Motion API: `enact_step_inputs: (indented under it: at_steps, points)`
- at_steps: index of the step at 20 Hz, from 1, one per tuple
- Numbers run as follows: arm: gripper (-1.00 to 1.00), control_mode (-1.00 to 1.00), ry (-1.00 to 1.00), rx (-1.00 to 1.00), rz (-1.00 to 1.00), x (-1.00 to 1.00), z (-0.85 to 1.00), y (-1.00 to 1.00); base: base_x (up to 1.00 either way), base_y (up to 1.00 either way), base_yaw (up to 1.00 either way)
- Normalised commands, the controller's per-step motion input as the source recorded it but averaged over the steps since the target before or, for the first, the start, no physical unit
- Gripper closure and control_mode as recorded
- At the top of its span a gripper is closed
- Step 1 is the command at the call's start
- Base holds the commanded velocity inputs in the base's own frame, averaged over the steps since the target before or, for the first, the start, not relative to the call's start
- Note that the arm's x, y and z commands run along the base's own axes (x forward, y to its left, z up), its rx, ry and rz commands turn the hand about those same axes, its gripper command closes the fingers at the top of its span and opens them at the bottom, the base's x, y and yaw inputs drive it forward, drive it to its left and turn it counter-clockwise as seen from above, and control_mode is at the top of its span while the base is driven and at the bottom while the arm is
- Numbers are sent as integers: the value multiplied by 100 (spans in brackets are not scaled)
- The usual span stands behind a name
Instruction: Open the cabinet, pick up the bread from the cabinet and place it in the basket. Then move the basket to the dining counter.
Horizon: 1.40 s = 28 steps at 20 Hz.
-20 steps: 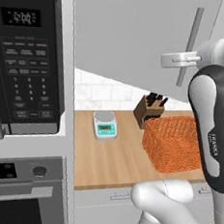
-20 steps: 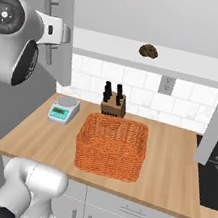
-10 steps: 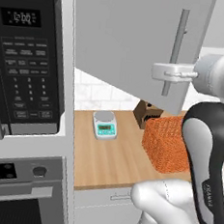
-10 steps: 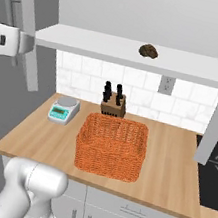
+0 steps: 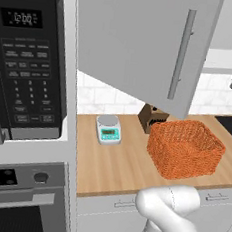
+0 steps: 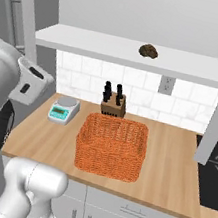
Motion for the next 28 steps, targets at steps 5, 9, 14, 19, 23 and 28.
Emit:
enact_step_inputs:
  at_steps: [5,9,14,19,23,28]
  points:
    - [100,-100,40,48,28,14,5,-17,0,0,0]
    - [100,-100,19,51,39,15,-1,-11,0,0,0]
    - [100,-100,10,45,27,47,-23,2,0,0,0]
    - [100,-100,9,20,16,93,-14,6,0,0,0]
    - [100,-100,13,13,20,79,0,6,0,0,0]
    - [100,-100,23,12,33,23,0,81,0,0,0]
